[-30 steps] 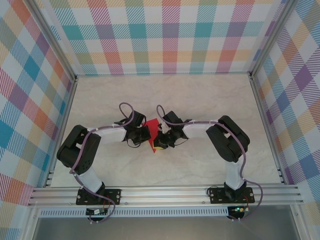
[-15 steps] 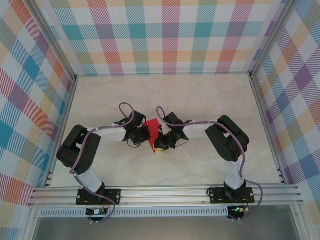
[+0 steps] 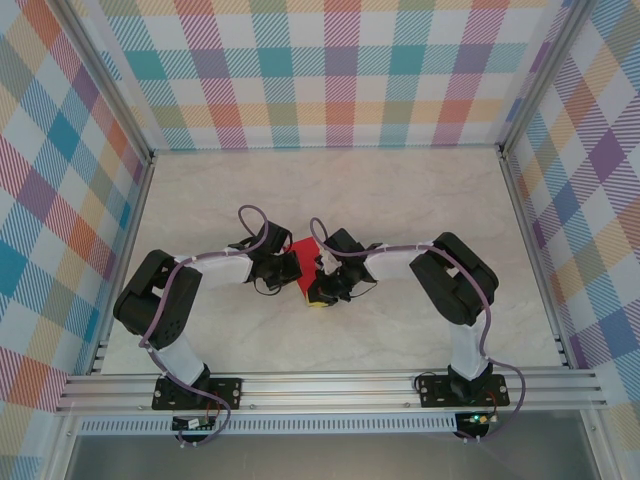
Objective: Fold a paper plane with a square sheet of paper (pick it up from the middle)
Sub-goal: Third fold the triangle at the center of the table.
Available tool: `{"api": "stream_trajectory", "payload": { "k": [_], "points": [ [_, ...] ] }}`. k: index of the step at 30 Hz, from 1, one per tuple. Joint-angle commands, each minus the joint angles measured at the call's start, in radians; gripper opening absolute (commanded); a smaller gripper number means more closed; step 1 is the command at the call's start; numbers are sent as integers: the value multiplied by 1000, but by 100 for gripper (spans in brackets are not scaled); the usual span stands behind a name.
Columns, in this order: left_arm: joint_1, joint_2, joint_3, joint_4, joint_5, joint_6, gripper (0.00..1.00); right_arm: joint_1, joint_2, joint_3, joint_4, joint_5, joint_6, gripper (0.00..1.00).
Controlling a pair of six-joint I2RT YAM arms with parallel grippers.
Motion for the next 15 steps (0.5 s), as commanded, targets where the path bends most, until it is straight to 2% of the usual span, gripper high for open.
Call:
{"api": "stream_trajectory", "payload": {
  "k": [1, 7, 15],
  "points": [
    [1, 17, -32, -53, -50, -11, 0, 8, 8, 14, -85, 66, -30, 3],
    [1, 11, -31, -58, -54, -6, 0, 1, -130, 14, -46, 131, -34, 4],
    [1, 11, -31, -53, -46, -4, 0, -21, -73, 60, -47, 168, -35, 3]
  ]
}}
